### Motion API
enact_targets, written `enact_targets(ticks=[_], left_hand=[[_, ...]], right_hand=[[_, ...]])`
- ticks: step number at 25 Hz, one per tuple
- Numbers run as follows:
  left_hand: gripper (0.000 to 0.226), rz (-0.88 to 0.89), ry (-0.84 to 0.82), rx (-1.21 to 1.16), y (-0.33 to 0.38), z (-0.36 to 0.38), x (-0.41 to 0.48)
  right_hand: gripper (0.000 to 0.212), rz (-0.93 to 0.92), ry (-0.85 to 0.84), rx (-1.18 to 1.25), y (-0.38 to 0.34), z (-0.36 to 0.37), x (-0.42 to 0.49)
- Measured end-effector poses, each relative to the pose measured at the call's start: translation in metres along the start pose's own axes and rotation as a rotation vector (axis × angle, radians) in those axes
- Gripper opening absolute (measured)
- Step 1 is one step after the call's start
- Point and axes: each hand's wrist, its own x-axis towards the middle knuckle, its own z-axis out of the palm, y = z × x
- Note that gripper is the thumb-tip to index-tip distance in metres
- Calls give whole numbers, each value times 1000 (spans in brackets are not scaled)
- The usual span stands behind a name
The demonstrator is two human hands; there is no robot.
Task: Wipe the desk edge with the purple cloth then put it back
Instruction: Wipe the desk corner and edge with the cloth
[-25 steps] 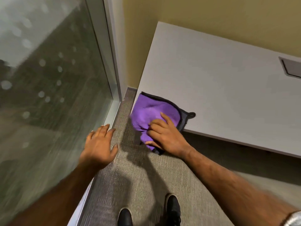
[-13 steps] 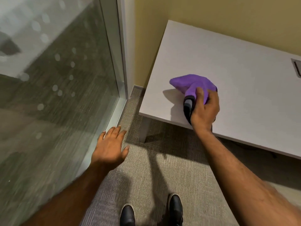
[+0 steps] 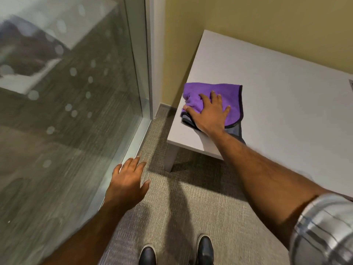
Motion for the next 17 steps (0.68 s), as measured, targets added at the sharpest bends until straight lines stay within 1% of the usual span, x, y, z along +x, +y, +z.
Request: enact_targets(ticks=[3, 6, 8, 10, 11, 13, 17], left_hand=[[62, 39, 69, -7, -3, -1, 0], [61, 48, 80, 21, -11, -3, 0], [60, 13, 57, 35, -14, -6, 2], [62, -67, 12, -5, -9, -14, 8], [63, -123, -18, -53, -5, -19, 12], [60, -241, -23, -229, 6, -27, 23], [29, -411, 103, -615, 32, -39, 42]], right_hand=[[69, -57, 29, 29, -17, 10, 30], [61, -169, -6, 31, -31, 11, 45], [59, -266, -46, 39, -38, 12, 39], [56, -357, -72, 88, -41, 11, 21], [54, -393, -82, 117, -41, 11, 8], [52, -448, -109, 142, -39, 9, -20], [54, -486, -176, 191, -34, 4, -74]])
